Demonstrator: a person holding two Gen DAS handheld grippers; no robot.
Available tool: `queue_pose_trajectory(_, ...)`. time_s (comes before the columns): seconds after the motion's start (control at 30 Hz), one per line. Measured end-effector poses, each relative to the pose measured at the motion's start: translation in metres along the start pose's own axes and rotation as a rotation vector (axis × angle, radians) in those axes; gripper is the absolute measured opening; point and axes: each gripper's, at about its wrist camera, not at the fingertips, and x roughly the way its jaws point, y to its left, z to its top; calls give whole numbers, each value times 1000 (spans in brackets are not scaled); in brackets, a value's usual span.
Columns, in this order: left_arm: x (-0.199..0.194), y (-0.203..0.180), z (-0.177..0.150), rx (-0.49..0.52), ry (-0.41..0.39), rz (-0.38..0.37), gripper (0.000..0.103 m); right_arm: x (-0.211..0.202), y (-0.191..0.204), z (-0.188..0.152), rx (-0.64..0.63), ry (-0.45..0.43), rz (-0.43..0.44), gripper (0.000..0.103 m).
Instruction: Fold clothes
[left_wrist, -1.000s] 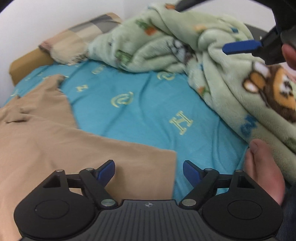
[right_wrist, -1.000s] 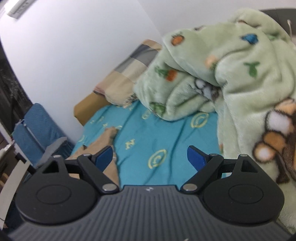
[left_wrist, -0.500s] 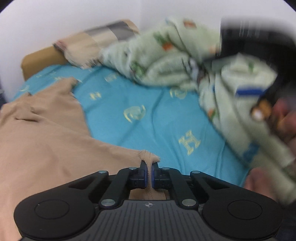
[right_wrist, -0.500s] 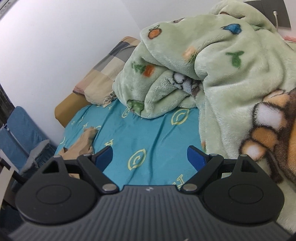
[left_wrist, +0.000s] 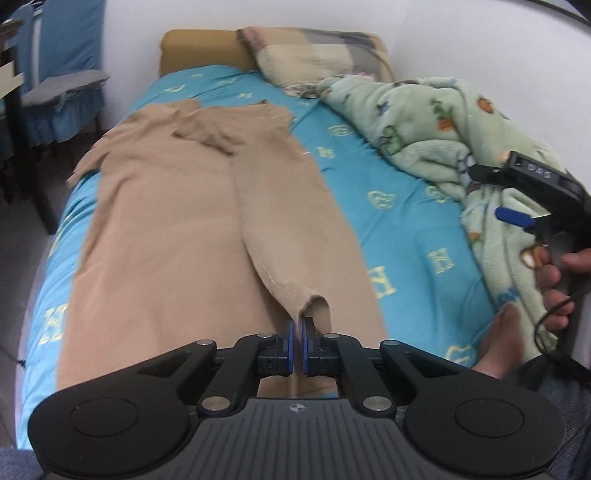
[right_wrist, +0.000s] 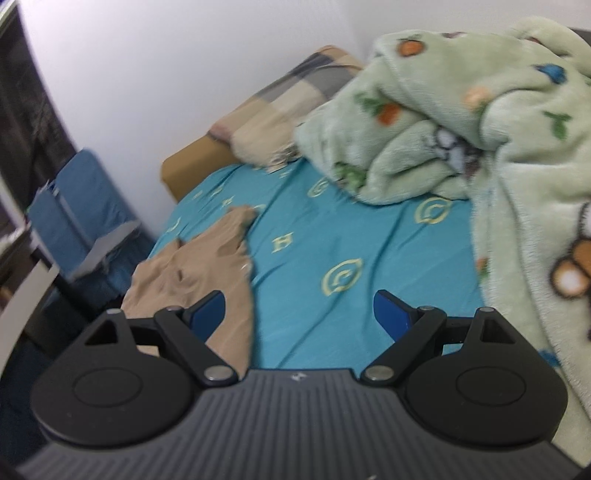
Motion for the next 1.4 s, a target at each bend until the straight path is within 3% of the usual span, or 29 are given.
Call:
queue_pose_trajectory(0.17,-6,10,3,-20,5,-12,9,3,27,-14,-101,48,28,89)
queue_pose_trajectory(0.4,22,-5,11,17,-18,2,48,11,44,-24,-170,65,59,89)
queue_pose_trajectory(0.63,78,24,30,-169,97,43,48,17,42,-26,-163,79,40,89)
queue_pose_trajectory(0.87,97,44,29,-268,205,1,44,17,41,-27,-151,79,34,89)
queue_pose_trajectory(0.93,99,43,25,-257,228,8,28,17,41,-28,-154,78,29,89)
queue_pose_trajectory(0.97,99,42,23,-250,241,12,7,17,41,-28,-156,78,26,89)
queue_pose_trajectory(1.0,100,40,21,-241,252,13,3,17,41,-29,-157,77,23,89)
queue_pose_trajectory(1.27,74,19,10,-82,204,67,3,3,39,-32,-139,52,28,89)
queue_pose_trajectory(1.37,58,12,6,-16,167,75,9,-15,46,-34,-159,23,4,89)
queue_pose_trajectory(1.4,51,9,6,3,142,80,18,-21,48,-35,-166,11,-7,89)
